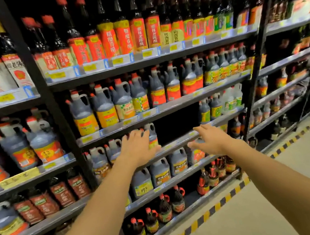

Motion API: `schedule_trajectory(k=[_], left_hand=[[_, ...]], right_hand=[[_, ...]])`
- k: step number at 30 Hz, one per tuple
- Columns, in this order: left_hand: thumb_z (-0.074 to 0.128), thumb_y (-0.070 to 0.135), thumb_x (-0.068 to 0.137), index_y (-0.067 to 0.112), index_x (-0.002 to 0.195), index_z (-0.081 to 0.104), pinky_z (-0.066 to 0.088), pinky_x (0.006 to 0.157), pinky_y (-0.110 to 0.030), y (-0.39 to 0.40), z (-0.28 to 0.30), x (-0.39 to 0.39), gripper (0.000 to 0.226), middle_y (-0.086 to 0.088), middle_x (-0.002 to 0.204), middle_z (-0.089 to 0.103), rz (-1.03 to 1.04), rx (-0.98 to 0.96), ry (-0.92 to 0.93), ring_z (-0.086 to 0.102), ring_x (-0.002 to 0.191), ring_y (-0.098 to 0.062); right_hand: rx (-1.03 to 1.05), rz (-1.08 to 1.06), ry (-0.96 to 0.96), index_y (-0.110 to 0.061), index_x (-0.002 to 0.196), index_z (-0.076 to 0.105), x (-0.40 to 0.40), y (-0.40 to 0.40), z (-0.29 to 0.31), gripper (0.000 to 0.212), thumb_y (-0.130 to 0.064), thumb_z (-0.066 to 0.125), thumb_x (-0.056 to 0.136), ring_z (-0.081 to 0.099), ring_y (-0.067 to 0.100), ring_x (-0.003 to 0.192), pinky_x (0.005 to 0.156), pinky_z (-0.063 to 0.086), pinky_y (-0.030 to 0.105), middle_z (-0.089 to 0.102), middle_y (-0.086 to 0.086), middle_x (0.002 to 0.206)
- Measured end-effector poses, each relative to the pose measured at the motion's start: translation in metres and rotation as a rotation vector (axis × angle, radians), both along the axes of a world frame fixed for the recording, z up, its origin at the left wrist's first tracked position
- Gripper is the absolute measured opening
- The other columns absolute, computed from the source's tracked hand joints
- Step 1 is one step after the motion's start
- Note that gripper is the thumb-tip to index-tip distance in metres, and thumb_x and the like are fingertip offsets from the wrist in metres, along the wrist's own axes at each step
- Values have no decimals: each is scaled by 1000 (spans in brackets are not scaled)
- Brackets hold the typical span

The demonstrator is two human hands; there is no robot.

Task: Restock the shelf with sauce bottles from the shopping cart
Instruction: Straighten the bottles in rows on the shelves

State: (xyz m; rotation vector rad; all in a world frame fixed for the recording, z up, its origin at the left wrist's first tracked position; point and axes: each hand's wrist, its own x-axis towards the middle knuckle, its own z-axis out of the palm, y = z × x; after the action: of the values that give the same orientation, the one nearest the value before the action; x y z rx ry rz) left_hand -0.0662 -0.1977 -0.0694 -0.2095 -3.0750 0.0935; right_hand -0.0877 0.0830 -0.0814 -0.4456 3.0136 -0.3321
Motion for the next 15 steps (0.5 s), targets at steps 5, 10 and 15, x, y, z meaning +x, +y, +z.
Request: schedule_trajectory(k=[5,10,15], left_hand=[[33,75,96,21,162,20,23,120,-55,62,-2,-48,86,-9,166,28,-32,0,-31,25,152,-30],[32,73,98,21,162,19,23,122,-56,116,-12,-90,84,-8,166,27,-73,1,-53,23,153,-29],[35,71,98,19,157,33,28,119,-53,151,-8,-149,79,-5,159,41,-74,70,66,36,148,-27]], right_hand=[[-79,-32,-32,-17,162,21,-35,68,-10,89,-72,43,95,23,29,153,122,28,49,23,9,167],[-38,-59,2,-12,162,19,-76,109,-8,86,-66,41,100,23,32,153,122,27,47,23,13,167],[-28,-90,-4,-17,162,21,-125,130,-20,87,-71,42,97,21,32,154,122,28,50,22,12,167]])
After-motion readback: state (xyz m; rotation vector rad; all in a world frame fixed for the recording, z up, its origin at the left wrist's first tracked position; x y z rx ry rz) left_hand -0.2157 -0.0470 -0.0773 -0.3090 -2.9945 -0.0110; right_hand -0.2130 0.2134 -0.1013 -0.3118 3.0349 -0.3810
